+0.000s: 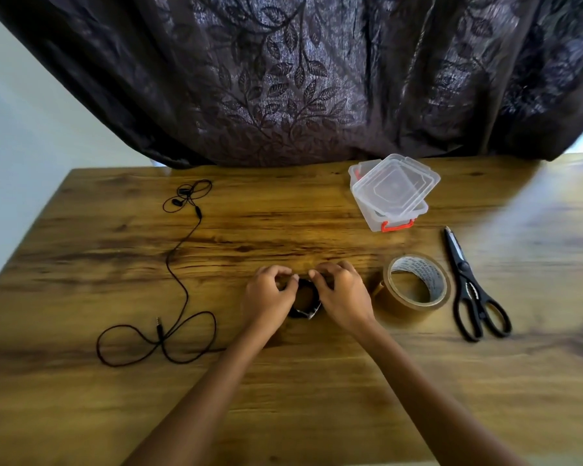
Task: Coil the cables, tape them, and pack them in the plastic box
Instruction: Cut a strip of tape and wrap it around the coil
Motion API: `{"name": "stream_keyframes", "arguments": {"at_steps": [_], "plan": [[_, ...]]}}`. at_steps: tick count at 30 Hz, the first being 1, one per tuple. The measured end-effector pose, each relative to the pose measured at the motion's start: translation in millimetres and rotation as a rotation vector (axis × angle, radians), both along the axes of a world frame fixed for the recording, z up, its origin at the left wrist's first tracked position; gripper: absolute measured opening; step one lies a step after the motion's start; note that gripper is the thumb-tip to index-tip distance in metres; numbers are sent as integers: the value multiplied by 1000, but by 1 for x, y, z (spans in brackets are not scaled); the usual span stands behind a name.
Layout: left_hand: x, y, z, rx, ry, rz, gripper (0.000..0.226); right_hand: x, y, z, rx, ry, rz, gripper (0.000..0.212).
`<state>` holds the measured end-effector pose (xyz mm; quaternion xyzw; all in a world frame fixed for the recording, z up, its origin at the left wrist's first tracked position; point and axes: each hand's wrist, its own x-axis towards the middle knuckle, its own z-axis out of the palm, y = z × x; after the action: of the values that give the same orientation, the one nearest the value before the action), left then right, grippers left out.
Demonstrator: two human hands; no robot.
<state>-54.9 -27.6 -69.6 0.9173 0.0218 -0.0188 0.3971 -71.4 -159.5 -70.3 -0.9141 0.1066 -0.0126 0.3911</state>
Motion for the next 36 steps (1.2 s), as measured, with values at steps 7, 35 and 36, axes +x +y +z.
{"name": "stream_keyframes", "arguments": {"at_steps": [7, 35, 36], "plan": [[0, -7, 17, -63, -89, -33, 11, -10, -2, 23, -85, -160, 28, 34], [-24, -31, 59, -303, -121, -232, 14, -66, -70, 43, 360, -183, -347, 31], [-26, -33, 64, -324, -110, -251, 16, -66, -68, 48, 463, -213, -337, 25]]}}
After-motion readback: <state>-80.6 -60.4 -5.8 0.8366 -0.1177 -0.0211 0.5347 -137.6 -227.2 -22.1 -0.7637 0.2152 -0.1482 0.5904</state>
